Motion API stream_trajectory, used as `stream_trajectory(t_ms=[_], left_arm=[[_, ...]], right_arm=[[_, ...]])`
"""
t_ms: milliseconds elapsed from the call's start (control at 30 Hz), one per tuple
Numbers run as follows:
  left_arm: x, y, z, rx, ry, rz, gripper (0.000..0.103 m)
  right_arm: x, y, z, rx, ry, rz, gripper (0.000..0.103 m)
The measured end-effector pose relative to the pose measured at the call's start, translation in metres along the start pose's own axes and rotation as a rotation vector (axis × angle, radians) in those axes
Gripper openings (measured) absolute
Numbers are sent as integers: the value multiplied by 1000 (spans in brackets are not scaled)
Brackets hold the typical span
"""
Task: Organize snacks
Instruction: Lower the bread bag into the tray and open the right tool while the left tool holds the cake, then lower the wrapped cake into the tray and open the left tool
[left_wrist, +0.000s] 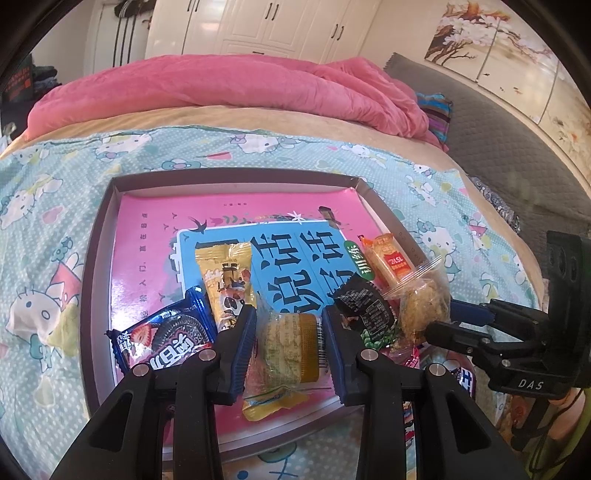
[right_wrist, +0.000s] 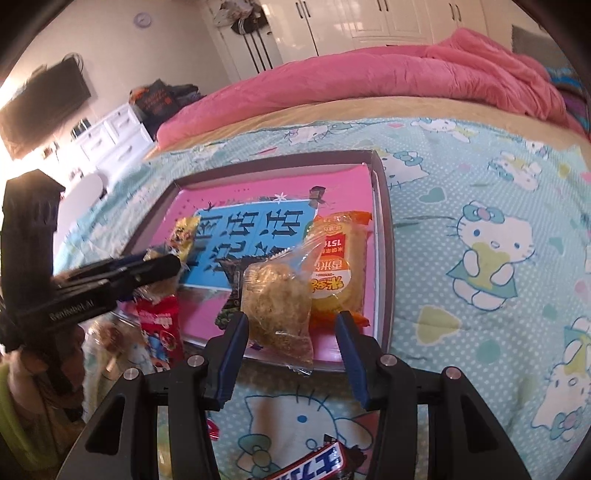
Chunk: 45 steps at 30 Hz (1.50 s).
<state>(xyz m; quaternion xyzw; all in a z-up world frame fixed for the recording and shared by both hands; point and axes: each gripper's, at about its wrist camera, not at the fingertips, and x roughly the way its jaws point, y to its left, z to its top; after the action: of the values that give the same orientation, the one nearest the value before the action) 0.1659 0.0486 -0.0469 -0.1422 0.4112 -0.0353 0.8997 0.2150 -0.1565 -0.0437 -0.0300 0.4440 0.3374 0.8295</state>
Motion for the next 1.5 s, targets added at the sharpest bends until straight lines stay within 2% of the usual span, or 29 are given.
stream_trajectory(t_ms=[400,533,1000,1500], left_arm=[[1,2,0,2,-3,53,39],[2,5,0,-13,-1,63,45],[1,6,1,-28,3,27,46],[2,3,-1,-23,19,21,57]], right_arm=[[0,-3,-2,3,4,-32,50],[0,-3,-1,-4,-2,-37,50],[-7,-9,4,43,-31,-6,50],[-5,-9,3,44,-27,-6,50]])
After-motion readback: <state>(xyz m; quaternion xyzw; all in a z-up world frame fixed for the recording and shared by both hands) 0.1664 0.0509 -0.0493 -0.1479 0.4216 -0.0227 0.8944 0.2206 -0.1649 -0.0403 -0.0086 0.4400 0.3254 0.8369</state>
